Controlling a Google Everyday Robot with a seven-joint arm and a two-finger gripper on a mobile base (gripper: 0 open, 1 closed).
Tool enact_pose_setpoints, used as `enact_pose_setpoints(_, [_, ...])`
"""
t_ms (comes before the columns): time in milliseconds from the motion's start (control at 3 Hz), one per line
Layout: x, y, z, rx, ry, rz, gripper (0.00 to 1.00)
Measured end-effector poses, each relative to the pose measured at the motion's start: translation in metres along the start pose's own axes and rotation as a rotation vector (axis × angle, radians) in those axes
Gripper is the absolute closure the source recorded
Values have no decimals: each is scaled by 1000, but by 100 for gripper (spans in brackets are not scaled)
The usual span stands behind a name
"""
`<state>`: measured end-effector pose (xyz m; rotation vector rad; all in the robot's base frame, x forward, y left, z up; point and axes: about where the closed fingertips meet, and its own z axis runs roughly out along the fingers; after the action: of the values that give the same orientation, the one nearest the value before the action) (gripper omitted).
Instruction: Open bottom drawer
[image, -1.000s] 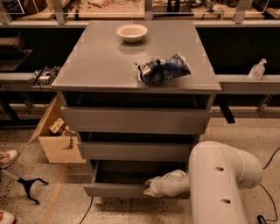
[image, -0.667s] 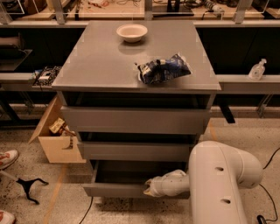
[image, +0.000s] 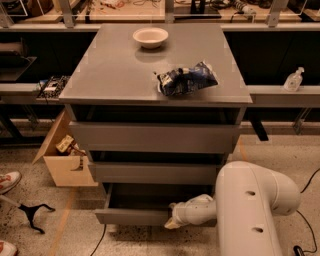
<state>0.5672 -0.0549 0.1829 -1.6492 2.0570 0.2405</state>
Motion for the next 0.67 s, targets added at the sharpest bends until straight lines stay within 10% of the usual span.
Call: enact_pose_setpoints(667, [0,0,1,0,1,1,0])
